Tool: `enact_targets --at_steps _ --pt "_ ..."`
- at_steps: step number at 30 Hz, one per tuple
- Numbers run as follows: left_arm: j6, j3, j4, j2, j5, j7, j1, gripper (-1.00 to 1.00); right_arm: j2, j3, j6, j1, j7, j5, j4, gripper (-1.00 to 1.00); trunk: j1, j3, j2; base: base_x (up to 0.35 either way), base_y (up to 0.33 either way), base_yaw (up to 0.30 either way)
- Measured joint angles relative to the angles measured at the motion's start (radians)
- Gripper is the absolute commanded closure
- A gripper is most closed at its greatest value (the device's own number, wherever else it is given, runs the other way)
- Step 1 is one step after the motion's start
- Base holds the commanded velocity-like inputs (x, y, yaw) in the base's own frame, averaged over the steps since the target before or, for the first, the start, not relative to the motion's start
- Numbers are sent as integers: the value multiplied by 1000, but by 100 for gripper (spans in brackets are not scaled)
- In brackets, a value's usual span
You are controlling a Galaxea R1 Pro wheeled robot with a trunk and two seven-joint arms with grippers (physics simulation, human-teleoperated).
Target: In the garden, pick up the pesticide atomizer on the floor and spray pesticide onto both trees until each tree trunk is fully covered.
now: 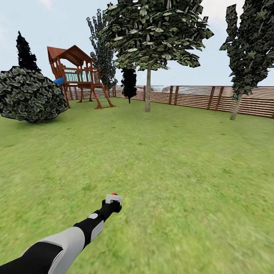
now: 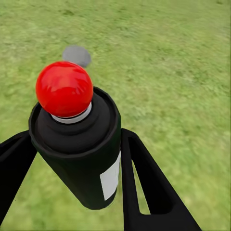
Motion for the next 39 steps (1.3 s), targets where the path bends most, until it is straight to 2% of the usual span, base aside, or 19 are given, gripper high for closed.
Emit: enact_targets --at_steps 39 --pt "0 0 0 0 0 0 0 100 0 0 0 0 0 0 0 -100 0 0 0 350 0 0"
